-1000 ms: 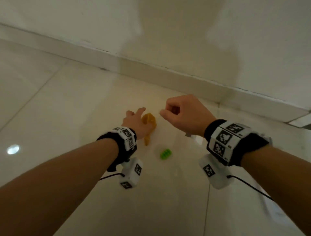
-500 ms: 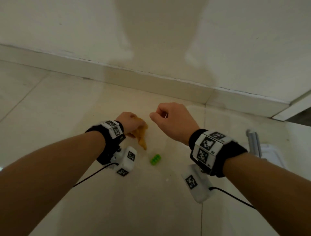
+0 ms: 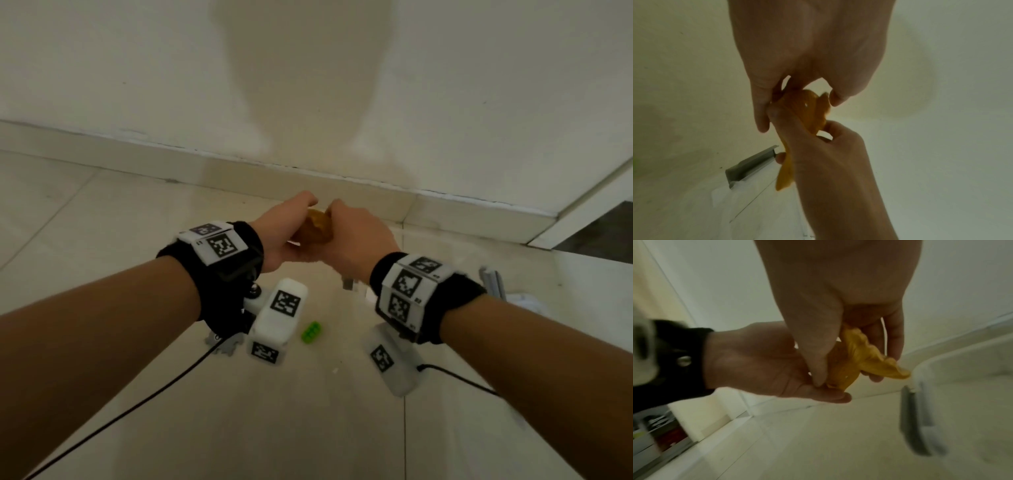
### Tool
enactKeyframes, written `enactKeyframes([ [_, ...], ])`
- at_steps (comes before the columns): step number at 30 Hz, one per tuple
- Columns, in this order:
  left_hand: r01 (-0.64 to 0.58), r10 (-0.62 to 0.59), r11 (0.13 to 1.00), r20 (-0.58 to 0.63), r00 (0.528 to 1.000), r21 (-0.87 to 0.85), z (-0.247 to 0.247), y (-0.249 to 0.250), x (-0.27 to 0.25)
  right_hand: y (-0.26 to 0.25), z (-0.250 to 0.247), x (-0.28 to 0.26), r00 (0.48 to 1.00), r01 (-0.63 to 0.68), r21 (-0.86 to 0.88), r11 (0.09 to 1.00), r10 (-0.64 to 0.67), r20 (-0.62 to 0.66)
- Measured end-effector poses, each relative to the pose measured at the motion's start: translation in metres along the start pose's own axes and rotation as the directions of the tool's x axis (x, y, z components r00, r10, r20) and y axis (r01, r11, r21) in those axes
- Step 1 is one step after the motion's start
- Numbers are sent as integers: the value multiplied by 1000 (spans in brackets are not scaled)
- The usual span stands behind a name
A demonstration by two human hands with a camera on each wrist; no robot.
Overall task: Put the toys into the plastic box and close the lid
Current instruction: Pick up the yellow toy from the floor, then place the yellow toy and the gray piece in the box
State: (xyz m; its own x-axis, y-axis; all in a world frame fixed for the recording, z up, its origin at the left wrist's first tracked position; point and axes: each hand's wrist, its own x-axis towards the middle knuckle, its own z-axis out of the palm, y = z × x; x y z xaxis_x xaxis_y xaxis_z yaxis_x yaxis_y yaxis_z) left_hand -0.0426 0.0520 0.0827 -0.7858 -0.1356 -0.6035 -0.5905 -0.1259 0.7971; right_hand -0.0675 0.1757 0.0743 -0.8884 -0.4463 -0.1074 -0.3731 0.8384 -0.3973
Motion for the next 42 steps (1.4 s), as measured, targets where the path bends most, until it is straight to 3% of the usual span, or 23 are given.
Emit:
enactKeyframes([
  [4,4,-7,999,79,997,32,7,7,-11,34,-32,-3,997,-64,114,991,59,44],
  [8,-19,22,992,-25,999,121,24,2,-9,76,-60,-11,985,-133,151,980,113,131],
  [12,24,-11,976,-58,998,219,46,-11,5,112,-60,-15,946,-138,-65,988,151,288],
  [16,92,-88,951,-29,996,294,66,-24,16,130,-35,-11,925,-46,-312,949,158,346],
  [27,59,-53,965,-30,998,255,64,-49,43,132,25,19,922,165,-456,874,27,385],
  [35,54,-43,971,-50,998,231,47,-48,50,133,42,27,936,196,-407,892,-47,349],
  [42,65,-60,975,-31,998,211,41,-50,52,129,36,26,940,162,-432,887,-6,341],
])
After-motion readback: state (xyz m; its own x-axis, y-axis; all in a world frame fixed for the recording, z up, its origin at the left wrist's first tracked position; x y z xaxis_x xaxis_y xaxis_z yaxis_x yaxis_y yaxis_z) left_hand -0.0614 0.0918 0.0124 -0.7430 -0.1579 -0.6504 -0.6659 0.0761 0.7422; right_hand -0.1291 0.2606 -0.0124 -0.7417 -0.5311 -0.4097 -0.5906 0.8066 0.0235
